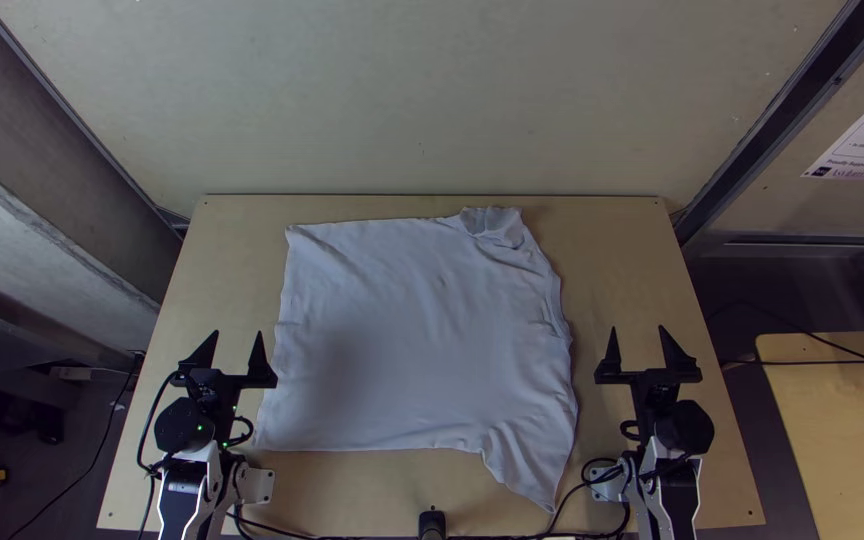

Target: Fold the t-shirt

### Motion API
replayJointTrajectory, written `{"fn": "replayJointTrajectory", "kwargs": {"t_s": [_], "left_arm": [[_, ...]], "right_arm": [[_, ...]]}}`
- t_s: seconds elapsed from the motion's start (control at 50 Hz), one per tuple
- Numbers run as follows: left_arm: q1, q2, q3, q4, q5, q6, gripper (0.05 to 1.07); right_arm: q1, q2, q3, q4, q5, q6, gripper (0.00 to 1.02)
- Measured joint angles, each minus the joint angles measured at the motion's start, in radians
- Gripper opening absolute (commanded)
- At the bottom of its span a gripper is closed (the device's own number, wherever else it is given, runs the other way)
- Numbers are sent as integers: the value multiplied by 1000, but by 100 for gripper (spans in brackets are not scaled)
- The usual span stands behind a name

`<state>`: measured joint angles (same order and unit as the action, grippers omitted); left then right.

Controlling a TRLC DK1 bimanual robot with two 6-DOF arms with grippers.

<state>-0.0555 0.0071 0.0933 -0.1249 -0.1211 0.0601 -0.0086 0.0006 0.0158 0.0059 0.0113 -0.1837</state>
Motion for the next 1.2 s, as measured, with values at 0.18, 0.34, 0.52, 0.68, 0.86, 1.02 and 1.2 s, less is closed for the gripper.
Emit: {"fn": "replayJointTrajectory", "kwargs": {"t_s": [0.18, 0.34, 0.52, 0.68, 0.86, 1.02, 1.2], "left_arm": [[0, 0, 0, 0, 0, 0, 103], [0, 0, 0, 0, 0, 0, 103], [0, 0, 0, 0, 0, 0, 103], [0, 0, 0, 0, 0, 0, 103], [0, 0, 0, 0, 0, 0, 103], [-17, 0, 0, 0, 0, -8, 103], [-35, 0, 0, 0, 0, -30, 103]], "right_arm": [[0, 0, 0, 0, 0, 0, 99], [0, 0, 0, 0, 0, 0, 99], [0, 0, 0, 0, 0, 31, 99], [1, 0, 0, 0, 0, 53, 99], [1, 0, 0, 0, 0, 53, 99], [2, 0, 0, 0, 0, 76, 99], [-6, 0, 0, 0, 0, 152, 99]]}}
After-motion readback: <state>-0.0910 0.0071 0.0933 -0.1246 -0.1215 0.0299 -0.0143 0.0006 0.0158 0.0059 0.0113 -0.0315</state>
